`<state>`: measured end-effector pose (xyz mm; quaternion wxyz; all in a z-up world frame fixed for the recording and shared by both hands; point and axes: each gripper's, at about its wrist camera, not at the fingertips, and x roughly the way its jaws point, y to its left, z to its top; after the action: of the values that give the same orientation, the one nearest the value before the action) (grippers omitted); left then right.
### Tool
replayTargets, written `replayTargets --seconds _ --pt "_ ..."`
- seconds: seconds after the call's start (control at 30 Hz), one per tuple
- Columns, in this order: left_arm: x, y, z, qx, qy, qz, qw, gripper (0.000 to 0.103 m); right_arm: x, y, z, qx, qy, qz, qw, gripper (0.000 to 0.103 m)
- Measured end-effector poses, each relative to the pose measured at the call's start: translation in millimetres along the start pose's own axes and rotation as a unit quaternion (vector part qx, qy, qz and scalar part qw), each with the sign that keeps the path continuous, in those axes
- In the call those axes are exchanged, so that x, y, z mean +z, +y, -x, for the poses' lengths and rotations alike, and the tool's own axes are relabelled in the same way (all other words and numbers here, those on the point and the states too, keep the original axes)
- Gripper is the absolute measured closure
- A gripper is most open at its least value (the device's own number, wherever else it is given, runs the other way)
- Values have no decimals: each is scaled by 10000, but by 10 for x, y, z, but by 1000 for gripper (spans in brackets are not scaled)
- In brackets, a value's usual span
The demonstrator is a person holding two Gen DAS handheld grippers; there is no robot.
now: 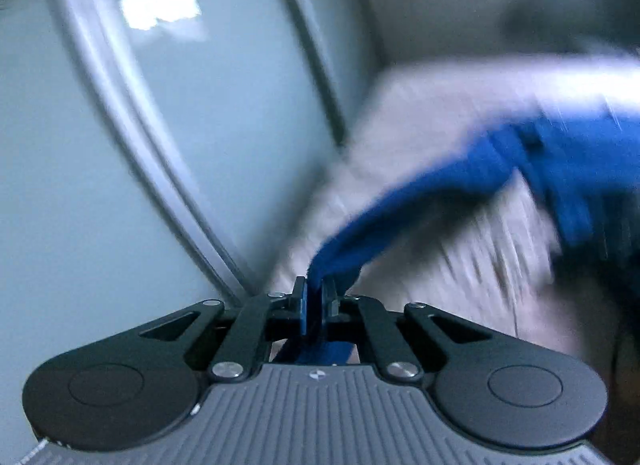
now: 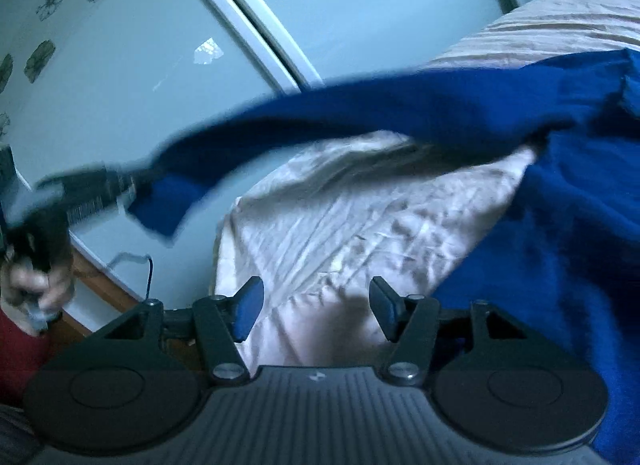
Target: Fold small clothes
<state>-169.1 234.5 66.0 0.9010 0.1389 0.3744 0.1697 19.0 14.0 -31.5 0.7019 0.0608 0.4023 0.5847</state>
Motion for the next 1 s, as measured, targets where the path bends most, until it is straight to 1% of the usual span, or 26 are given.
replayTargets --seconds 0.07,0.1,0.17,0.2,0.27,0.3,0.33,0.37,0.4,0.43,0.47,0.5,0.53,0.57,0.6,0.63,0.7,0.77,0.8,0.83,0.93,1.0 --pt "-194 -224 -153 -188 425 -557 9974 96 9 -29 19 -48 -15 -35 10000 45" --pt "-272 -305 -185 -317 519 -714 9956 96 11 -37 28 -70 -17 -46 10000 45" --pt "-387 -375 -219 -819 612 -810 9915 93 19 -53 38 -115 -4 -53 9999 45" --pt "-406 -358 -222 -1005 609 -758 9902 88 21 -55 42 -144 8 -51 9999 45" --pt "-418 -251 -202 -1225 545 -553 9894 75 27 -57 43 -186 27 -52 9998 45" --pt "-397 -171 -191 -1338 529 -382 9889 65 32 -57 46 -187 30 -52 9998 45" --pt "-404 -96 -153 -1392 476 -157 9890 55 36 -60 49 -183 27 -53 9998 45" --pt "-393 -30 -134 -1416 407 75 9891 49 37 -61 50 -168 27 -55 9998 45" --pt "-394 66 -114 -1434 327 345 9885 38 38 -77 23 -152 35 -59 9999 45" --pt "-404 161 -127 -1435 262 691 9869 31 38 -78 14 -149 50 -61 9999 45" --pt "-424 261 -152 -1450 243 1019 9839 31 32 -44 7 -160 60 -56 9998 45" --pt "-458 361 -167 -1500 256 1357 9790 32 28 -39 0 -159 71 -49 9998 45" --pt "-471 455 -245 -1589 312 1703 9720 35 25 -26 -11 -147 79 -41 9999 45" --pt "-514 497 -315 -1663 409 1946 9658 39 24 -14 -16 -129 89 -28 9999 45" --pt "-554 523 -384 -1711 547 2107 9609 50 23 -3 -24 -118 96 -11 9999 45" --pt "-592 519 -449 -1762 703 2143 9582 61 22 8 -30 -114 106 9 9999 45" --pt "-639 443 -533 -1901 825 2025 9571 66 19 23 -39 -121 125 24 9998 45" --pt "-645 338 -555 -1948 807 1846 9599 74 20 20 -51 -130 133 14 9998 45" --pt "-644 304 -546 -1957 787 1794 9609 80 19 15 -54 -131 137 2 9998 45" --pt "-640 279 -523 -1949 773 1763 9617 92 21 10 -53 -133 138 -5 9998 45" --pt "-603 257 -531 -1881 744 1703 9644 97 18 16 -34 -143 118 18 9998 45" --pt "-555 247 -502 -1735 661 1729 9673 97 13 17 -12 -143 82 16 9999 45"
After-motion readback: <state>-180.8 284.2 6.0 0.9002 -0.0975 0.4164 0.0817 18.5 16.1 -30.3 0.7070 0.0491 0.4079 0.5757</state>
